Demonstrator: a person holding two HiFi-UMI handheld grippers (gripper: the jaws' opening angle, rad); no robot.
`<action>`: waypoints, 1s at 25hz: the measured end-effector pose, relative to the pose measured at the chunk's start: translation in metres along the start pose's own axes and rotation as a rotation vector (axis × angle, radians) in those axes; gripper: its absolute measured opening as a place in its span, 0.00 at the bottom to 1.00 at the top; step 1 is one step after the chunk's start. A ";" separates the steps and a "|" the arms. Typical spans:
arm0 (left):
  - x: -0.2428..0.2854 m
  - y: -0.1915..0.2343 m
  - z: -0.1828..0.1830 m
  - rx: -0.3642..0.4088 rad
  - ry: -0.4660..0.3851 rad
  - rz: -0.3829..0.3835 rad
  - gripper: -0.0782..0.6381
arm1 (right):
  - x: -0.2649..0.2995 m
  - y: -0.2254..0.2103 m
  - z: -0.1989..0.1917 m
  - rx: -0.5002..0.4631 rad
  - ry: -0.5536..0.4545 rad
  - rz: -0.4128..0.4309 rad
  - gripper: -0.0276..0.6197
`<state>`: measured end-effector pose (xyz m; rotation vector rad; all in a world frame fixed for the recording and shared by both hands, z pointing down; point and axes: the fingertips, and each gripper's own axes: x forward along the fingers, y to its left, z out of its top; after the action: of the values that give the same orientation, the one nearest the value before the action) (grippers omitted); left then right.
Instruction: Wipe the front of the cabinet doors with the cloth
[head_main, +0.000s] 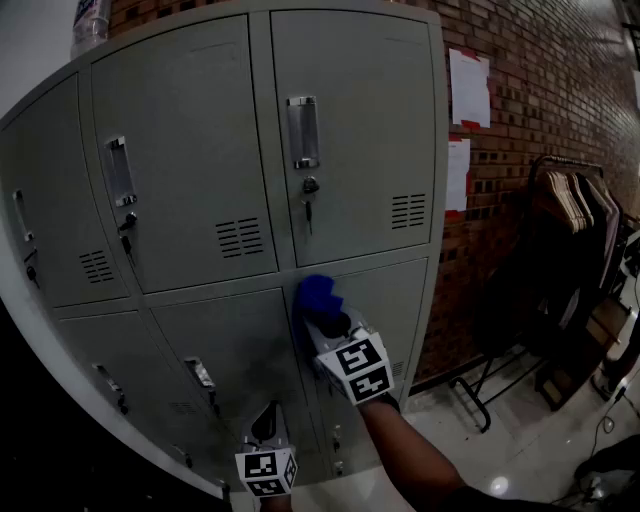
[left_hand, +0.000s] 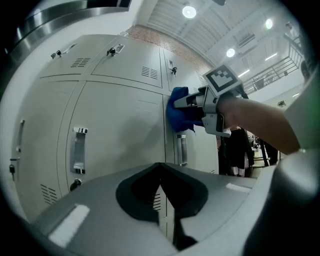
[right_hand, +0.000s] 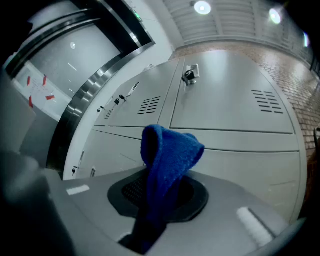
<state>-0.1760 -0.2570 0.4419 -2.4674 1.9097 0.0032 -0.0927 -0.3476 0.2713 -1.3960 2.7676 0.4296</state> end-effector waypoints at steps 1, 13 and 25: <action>0.000 -0.003 -0.001 -0.003 0.001 -0.001 0.13 | -0.003 -0.005 -0.002 0.003 0.008 -0.001 0.14; 0.016 -0.041 -0.010 -0.020 0.020 -0.027 0.13 | -0.054 -0.101 -0.020 -0.017 0.075 -0.118 0.14; 0.029 -0.061 -0.017 -0.025 0.030 -0.025 0.13 | -0.102 -0.190 -0.040 -0.004 0.136 -0.260 0.14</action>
<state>-0.1099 -0.2696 0.4592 -2.5223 1.9017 -0.0106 0.1236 -0.3846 0.2785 -1.8187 2.6299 0.3422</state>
